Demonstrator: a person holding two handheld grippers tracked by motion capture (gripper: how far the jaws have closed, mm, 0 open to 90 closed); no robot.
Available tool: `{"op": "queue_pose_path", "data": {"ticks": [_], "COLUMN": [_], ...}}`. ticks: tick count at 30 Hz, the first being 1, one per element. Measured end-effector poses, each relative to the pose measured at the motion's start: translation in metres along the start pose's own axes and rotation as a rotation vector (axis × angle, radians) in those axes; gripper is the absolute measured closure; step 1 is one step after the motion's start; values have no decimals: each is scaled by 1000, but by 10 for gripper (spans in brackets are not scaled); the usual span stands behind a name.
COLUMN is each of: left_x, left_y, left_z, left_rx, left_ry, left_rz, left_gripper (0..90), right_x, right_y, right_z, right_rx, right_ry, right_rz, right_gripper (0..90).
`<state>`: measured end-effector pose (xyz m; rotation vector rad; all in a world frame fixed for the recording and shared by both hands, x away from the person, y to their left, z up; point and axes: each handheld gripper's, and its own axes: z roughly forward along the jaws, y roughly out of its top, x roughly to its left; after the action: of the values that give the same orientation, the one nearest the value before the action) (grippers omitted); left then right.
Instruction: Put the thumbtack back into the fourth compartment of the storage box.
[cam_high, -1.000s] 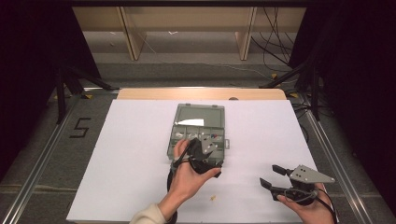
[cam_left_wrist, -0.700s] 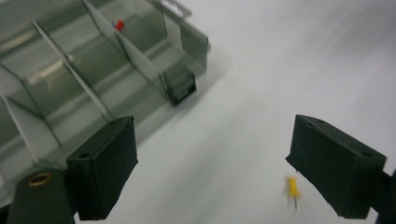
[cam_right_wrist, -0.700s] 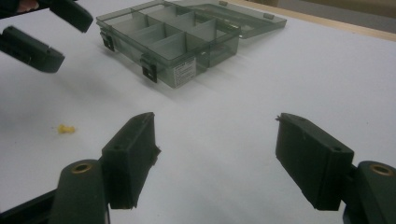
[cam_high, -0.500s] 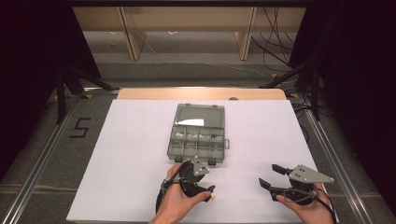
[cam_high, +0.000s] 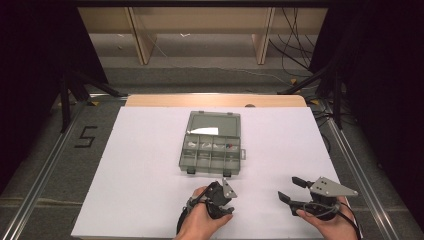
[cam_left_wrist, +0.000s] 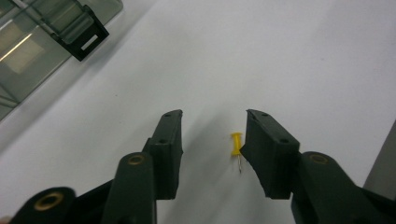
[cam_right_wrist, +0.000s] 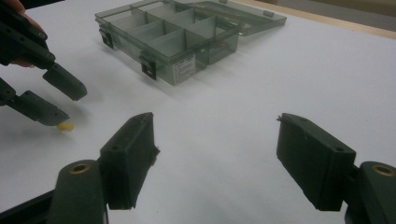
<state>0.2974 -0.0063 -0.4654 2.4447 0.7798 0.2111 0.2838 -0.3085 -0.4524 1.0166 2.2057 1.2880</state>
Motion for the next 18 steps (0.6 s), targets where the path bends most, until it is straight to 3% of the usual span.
{"op": "queue_pose_path", "data": {"ticks": [1,6,14,18], "left_x": [0,-4,-9,-11], "left_y": [0,-1,-1,0], "left_z": [-1,4,6,7], "left_rx": [23,42,46,50], "left_ry": [-12,-12,1,14], "left_rz": [2,12,20,15], "left_gripper": [589,662,813,828], "right_x": [0,0,1,1], "right_y": [0,0,0,0], "right_z": [0,0,2,3], "right_rx": [1,-2,-2,-11], "right_ry": [0,-2,5,9], "right_rz": [0,-2,-7,-7], "right_gripper": [288,290,292,293]}}
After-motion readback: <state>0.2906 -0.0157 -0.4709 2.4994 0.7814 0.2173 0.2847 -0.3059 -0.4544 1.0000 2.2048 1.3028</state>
